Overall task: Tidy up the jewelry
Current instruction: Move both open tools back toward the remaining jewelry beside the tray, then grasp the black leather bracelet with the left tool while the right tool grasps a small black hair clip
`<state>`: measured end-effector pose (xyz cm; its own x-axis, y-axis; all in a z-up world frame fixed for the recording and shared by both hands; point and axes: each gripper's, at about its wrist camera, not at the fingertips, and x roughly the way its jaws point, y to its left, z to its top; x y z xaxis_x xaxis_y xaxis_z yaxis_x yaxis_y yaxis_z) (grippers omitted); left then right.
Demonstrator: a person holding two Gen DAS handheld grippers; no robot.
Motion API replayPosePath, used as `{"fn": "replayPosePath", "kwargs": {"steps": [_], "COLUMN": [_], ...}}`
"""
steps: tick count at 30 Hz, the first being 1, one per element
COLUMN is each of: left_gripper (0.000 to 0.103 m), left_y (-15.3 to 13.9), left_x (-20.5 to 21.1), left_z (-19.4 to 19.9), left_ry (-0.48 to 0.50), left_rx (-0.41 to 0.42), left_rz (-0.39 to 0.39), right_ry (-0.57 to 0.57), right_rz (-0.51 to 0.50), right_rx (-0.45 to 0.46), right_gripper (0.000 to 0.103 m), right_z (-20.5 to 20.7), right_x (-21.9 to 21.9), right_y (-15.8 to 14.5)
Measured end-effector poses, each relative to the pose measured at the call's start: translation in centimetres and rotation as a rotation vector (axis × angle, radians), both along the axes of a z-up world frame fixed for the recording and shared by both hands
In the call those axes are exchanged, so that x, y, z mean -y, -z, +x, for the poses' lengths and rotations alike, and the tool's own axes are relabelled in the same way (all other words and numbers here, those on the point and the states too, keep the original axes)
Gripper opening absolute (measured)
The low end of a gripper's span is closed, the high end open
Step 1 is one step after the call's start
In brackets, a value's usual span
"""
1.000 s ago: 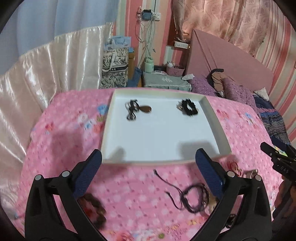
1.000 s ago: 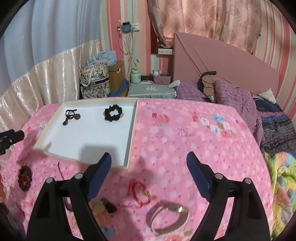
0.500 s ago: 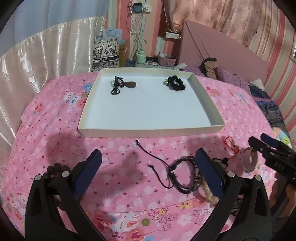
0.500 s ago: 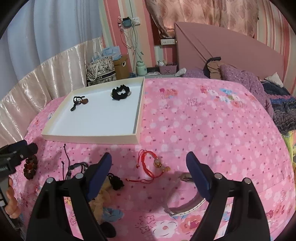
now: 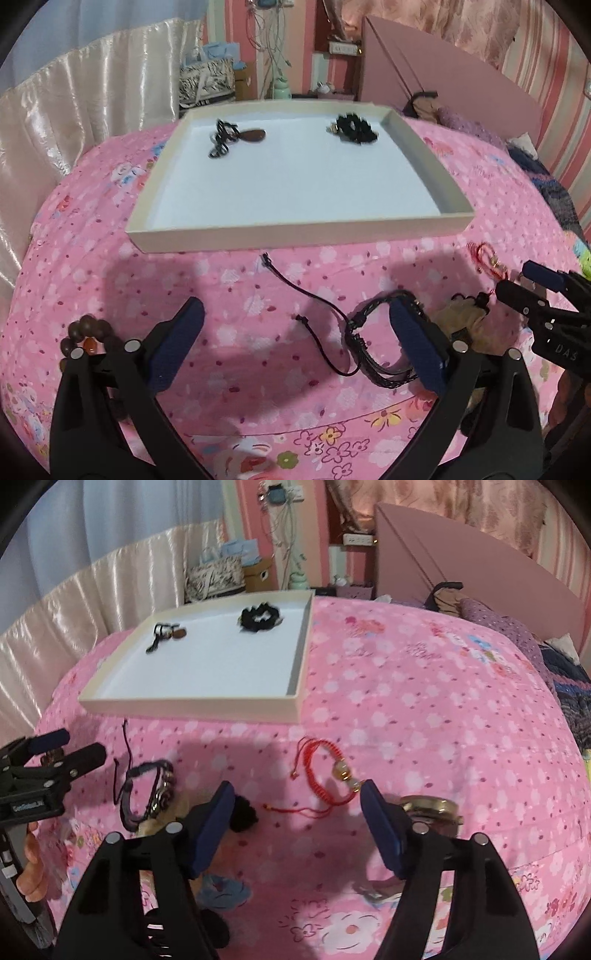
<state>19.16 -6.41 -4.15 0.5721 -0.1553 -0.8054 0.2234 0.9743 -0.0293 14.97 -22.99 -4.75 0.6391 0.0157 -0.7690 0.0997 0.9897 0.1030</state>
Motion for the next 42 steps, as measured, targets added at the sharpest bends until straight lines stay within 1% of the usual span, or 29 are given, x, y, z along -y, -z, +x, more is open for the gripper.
{"fn": "replayPosePath", "kwargs": {"steps": [1,3,5,8,10,11,12,13,16,18,22,24,27,28,29,30,31,33,35,37,39,42], "left_gripper": [0.096,0.090,0.087,0.086,0.082,0.077,0.074,0.073,0.073,0.070,0.067,0.060,0.054,0.053,0.051,0.049,0.047,0.043,0.041,0.036,0.023,0.016], "left_y": [0.5,1.2,1.6,2.1,2.5,2.8,3.0,3.1,3.3,3.3,3.3,3.2,3.2,3.2,3.2,3.2,3.2,3.2,3.2,3.2,3.1,3.1], "left_x": [0.2,0.5,0.7,0.8,0.9,1.0,1.1,1.2,1.4,1.4,1.6,1.7,1.9,1.9,2.0,2.0,2.1,2.1,2.1,2.2,2.1,1.8], "left_z": [0.2,0.4,0.6,0.7,0.7,0.7,0.7,0.7,0.7,0.5,0.6,0.5,0.4,0.4,0.4,0.5,0.5,0.5,0.5,0.4,0.4,0.6], "left_ry": [0.004,0.010,0.013,0.015,0.021,0.024,0.029,0.033,0.038,0.042,0.048,0.054,0.062,0.065,0.066,0.067,0.069,0.071,0.072,0.074,0.073,0.073], "left_rx": [-0.017,-0.042,-0.051,-0.063,-0.075,-0.082,-0.093,-0.100,-0.098,-0.098,-0.097,-0.095,-0.091,-0.090,-0.090,-0.090,-0.091,-0.090,-0.089,-0.086,-0.084,-0.091], "left_rz": [0.001,0.002,0.004,0.007,0.009,0.011,0.011,0.012,0.024,0.026,0.030,0.027,0.028,0.028,0.026,0.025,0.024,0.023,0.022,0.022,0.018,-0.003], "right_ry": [-0.006,-0.013,-0.017,-0.027,-0.038,-0.041,-0.044,-0.050,-0.053,-0.057,-0.063,-0.066,-0.078,-0.086,-0.092,-0.102,-0.107,-0.113,-0.115,-0.105,-0.099,-0.090], "right_rz": [0.004,0.002,0.001,0.008,0.001,-0.007,-0.012,-0.013,-0.005,0.006,0.022,0.024,0.022,0.014,0.016,0.029,0.041,0.062,0.092,0.100,0.109,0.103], "right_rx": [-0.008,-0.022,-0.027,-0.027,-0.029,-0.031,-0.034,-0.041,-0.048,-0.047,-0.052,-0.052,-0.052,-0.049,-0.048,-0.049,-0.050,-0.052,-0.056,-0.055,-0.048,-0.034], "right_gripper": [0.064,0.063,0.060,0.057,0.057,0.056,0.055,0.052,0.048,0.046,0.046,0.046,0.045,0.043,0.038,0.035,0.030,0.025,0.016,0.014,0.013,0.012], "right_z": [0.1,0.2,0.3,0.1,0.0,0.0,0.0,0.1,0.1,0.1,0.3,0.3,0.4,0.4,0.3,0.4,0.4,0.5,0.5,0.5,0.5,0.4], "right_x": [-0.1,-0.4,-0.6,-0.9,-1.3,-1.5,-1.6,-1.6,-1.6,-1.6,-1.6,-1.7,-2.0,-2.2,-2.3,-2.3,-2.4,-2.3,-2.1,-1.9,-1.7,-1.6], "right_y": [0.3,0.7,1.0,1.0,1.0,1.1,1.2,1.3,1.6,1.6,1.8,1.9,1.9,2.0,1.9,1.9,1.9,2.0,2.1,2.2,2.1,1.9]}}
